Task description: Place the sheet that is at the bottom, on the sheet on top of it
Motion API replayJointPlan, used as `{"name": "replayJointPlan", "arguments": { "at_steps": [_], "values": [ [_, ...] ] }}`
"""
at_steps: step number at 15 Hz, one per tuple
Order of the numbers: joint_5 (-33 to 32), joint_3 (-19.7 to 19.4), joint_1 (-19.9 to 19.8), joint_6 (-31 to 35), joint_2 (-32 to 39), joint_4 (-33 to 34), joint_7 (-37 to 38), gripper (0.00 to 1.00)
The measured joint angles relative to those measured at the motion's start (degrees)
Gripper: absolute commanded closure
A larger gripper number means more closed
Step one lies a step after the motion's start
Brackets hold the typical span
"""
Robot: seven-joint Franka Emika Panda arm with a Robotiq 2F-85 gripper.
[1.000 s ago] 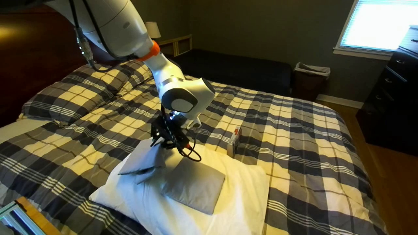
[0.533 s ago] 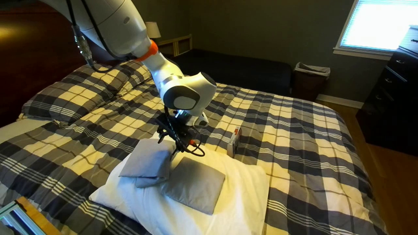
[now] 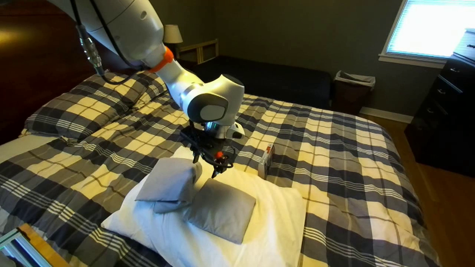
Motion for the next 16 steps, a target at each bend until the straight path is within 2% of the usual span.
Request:
{"name": "replayJointPlan", "arguments": {
  "at_steps": [10,16],
  "values": [
    [-18.42,-2.37,5.36,1.92,2.30,0.26,18.43,0.00],
    [-21.60,-2.99,6.61,4.16,4.94,1.81,23.43,0.00]
  ]
}}
